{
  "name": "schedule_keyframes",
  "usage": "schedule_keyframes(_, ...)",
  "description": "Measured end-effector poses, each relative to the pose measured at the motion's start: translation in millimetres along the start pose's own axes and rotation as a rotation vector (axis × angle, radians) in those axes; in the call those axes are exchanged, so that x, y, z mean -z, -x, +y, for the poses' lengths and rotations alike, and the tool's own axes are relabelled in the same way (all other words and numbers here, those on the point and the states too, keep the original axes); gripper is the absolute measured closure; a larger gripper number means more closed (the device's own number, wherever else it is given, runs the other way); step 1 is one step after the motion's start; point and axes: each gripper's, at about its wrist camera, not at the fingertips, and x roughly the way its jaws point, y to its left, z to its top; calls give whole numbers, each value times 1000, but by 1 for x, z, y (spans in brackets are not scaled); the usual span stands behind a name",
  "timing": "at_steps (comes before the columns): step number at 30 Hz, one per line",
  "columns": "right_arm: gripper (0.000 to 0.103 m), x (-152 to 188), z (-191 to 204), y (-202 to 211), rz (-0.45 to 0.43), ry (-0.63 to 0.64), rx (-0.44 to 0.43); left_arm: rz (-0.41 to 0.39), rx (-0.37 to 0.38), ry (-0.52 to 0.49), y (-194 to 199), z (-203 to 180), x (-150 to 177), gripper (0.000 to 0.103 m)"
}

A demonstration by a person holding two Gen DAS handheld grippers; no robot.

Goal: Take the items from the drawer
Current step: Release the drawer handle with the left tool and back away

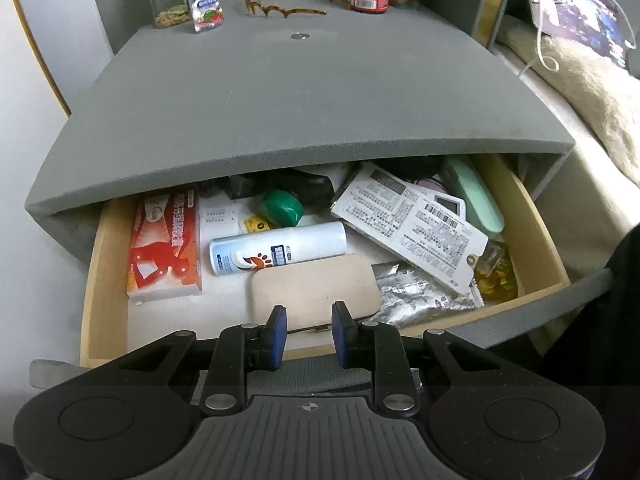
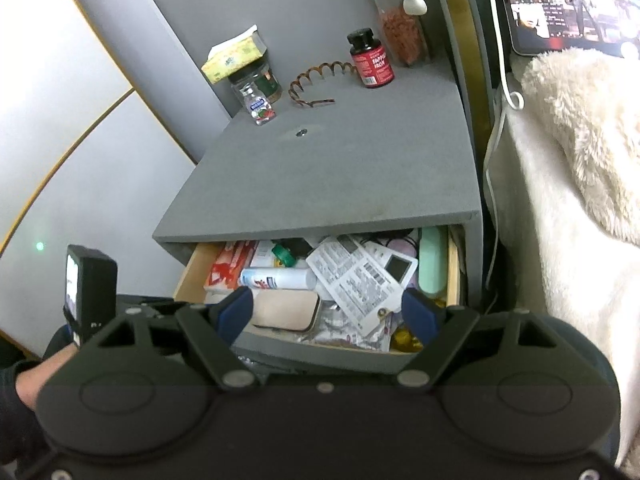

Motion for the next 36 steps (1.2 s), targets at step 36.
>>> schedule_keyframes(36,18,-12,34,30,-57,104,3,64,-65,-201,13,-33,5,67)
